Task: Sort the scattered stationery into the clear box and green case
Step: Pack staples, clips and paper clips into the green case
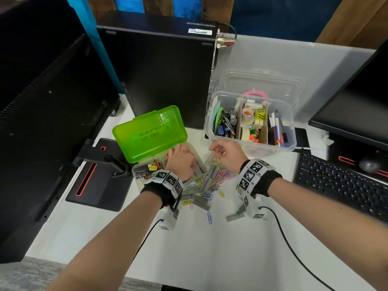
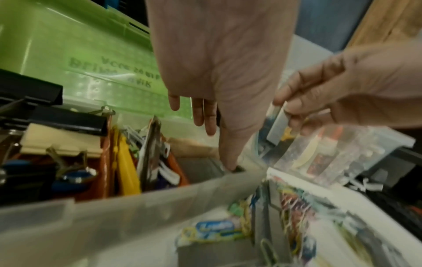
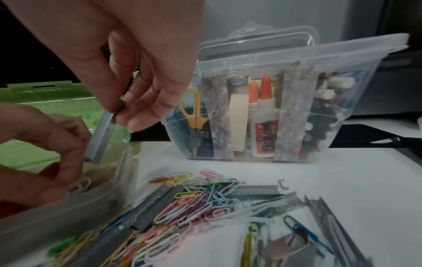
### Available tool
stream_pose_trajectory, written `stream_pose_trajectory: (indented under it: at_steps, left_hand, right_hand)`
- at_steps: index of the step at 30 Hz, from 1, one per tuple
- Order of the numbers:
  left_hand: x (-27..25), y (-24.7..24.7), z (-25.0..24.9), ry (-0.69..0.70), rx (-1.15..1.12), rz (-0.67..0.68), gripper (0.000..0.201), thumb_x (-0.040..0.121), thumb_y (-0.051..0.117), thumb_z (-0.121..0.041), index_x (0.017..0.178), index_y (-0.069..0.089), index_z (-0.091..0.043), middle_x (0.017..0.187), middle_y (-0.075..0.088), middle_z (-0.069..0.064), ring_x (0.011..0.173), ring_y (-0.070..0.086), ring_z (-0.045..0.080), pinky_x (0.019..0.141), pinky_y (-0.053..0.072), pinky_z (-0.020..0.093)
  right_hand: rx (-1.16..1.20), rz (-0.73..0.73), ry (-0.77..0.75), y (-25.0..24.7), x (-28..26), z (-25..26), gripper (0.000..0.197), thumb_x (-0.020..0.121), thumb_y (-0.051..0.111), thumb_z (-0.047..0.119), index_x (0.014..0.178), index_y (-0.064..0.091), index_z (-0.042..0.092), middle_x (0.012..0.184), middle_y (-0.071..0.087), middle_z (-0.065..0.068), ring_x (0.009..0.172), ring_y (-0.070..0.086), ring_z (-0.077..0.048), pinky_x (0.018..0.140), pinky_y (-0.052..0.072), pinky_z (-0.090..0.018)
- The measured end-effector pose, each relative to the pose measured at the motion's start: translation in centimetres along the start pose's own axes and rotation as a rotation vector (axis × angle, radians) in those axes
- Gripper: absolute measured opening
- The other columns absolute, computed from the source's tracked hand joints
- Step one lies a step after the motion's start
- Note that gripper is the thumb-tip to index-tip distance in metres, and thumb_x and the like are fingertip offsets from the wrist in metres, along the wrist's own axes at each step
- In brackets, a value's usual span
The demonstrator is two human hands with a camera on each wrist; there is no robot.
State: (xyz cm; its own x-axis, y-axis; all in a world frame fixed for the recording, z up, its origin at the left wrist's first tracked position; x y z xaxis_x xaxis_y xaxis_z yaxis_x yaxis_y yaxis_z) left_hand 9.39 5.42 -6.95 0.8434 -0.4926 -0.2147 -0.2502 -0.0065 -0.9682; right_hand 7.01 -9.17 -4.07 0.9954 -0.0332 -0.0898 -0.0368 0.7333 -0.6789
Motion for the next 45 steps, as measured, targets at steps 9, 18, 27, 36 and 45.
stream_pose_trajectory:
  at_steps: [9,18,27,36,45]
  left_hand:
    - [-2.4,1.8,-3.8,0.078,-0.183,0.066,0.022,0.082,0.063,-0.051,0.085,0.069,-0.03,0.112,0.044,-0.004,0.111,0.034,0.018,0.098,0.025,0.043]
    - [-1.7,0.2,0.1,0.034,-0.02,-0.001,0.028,0.089,0.045,-0.023,0.114,0.056,-0.026,0.117,0.048,0.002,0.116,0.04,0.023,0.101,0.026,0.041]
    - [-1.6,1.2,0.3,0.227,0.305,0.114,0.042,0.093,0.038,-0.024,0.131,0.048,-0.037,0.122,0.043,0.01,0.117,0.038,0.028,0.1,0.029,0.044]
    - [-1.7,1.4,0.5,0.283,0.379,0.113,0.044,0.096,0.038,-0.016,0.136,0.045,-0.034,0.126,0.043,0.009,0.115,0.042,0.028,0.104,0.03,0.045]
    - [-1.7,1.2,0.8,0.275,0.374,0.149,0.046,0.095,0.04,-0.016,0.136,0.044,-0.035,0.131,0.039,0.009,0.117,0.041,0.03,0.107,0.026,0.047]
  right_hand:
    - [-0.064,0.043,0.01,-0.5,0.6,0.2,0.013,0.084,0.064,0.0,0.092,0.071,0.007,0.083,0.061,0.001,0.076,0.054,-0.009,0.062,0.039,-0.004]
    - [-0.206,0.168,-0.035,2.6,2.1,2.0,0.02,0.082,0.058,-0.005,0.091,0.072,0.006,0.09,0.069,-0.009,0.077,0.057,-0.013,0.072,0.046,-0.021]
    - [-0.418,0.344,-0.001,5.4,3.7,2.9,0.025,0.082,0.05,0.0,0.087,0.071,0.013,0.101,0.065,-0.014,0.091,0.061,-0.029,0.086,0.049,-0.032]
    - [-0.595,0.521,-0.029,6.5,3.8,3.9,0.023,0.084,0.051,0.001,0.101,0.066,0.005,0.113,0.052,-0.016,0.101,0.056,-0.035,0.089,0.047,-0.038]
    - [-0.553,0.399,-0.025,7.2,4.2,3.0,0.014,0.085,0.058,0.008,0.094,0.069,0.007,0.111,0.056,-0.013,0.105,0.055,-0.032,0.086,0.044,-0.035]
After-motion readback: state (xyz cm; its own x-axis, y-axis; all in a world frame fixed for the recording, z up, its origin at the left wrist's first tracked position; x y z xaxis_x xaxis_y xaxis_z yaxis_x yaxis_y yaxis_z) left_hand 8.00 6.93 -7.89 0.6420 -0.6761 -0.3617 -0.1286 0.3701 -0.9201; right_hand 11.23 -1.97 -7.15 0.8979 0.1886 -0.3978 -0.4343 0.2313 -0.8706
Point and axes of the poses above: each hand's wrist, its own x-axis towards the middle knuckle, its own y-axis out of the palm, z = x × y, the point moved 6 cm from there along x, towards the middle knuckle
